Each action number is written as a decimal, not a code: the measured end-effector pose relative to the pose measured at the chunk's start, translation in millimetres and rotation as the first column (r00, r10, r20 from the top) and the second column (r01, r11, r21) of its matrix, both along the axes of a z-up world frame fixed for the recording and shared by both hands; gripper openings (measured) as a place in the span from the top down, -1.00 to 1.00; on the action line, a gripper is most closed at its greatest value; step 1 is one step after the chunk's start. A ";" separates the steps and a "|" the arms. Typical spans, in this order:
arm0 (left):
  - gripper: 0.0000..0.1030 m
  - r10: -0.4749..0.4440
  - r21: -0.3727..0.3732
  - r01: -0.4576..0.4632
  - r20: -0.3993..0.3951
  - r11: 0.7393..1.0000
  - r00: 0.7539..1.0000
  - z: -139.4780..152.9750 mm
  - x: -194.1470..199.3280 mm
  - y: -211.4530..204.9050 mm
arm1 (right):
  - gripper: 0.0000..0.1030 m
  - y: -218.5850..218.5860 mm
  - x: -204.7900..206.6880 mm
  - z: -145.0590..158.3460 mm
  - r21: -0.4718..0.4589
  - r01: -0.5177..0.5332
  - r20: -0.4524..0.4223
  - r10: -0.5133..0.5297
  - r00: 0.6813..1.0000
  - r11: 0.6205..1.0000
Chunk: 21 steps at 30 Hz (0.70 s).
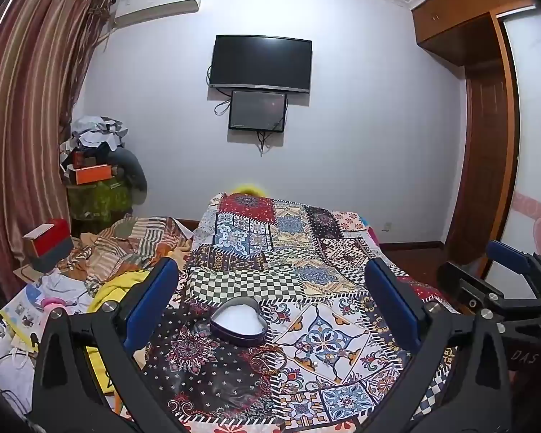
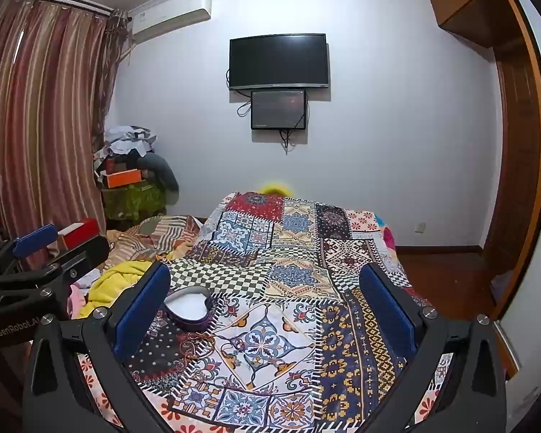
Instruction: Organize jewelry
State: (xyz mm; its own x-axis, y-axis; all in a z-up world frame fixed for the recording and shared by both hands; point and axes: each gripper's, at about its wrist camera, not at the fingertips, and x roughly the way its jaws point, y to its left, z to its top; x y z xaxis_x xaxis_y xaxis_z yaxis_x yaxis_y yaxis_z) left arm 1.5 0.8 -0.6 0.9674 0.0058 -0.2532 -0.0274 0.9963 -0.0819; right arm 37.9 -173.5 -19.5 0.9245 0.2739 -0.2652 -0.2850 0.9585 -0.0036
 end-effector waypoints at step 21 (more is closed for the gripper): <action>-1.00 0.000 -0.005 0.000 -0.011 1.000 1.000 -1.0 -0.6 0.2 | -1.00 -0.3 1.6 -3.2 0.006 -0.004 -0.001 0.004 1.000 1.000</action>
State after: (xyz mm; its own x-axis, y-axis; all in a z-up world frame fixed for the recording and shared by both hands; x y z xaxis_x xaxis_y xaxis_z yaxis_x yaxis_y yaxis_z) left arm 0.9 1.0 -1.6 0.9645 0.0044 -0.2640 -0.0282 0.9959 -0.0862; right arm 39.6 -173.8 -22.8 0.9233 0.2787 -0.2643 -0.2884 0.9575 0.0024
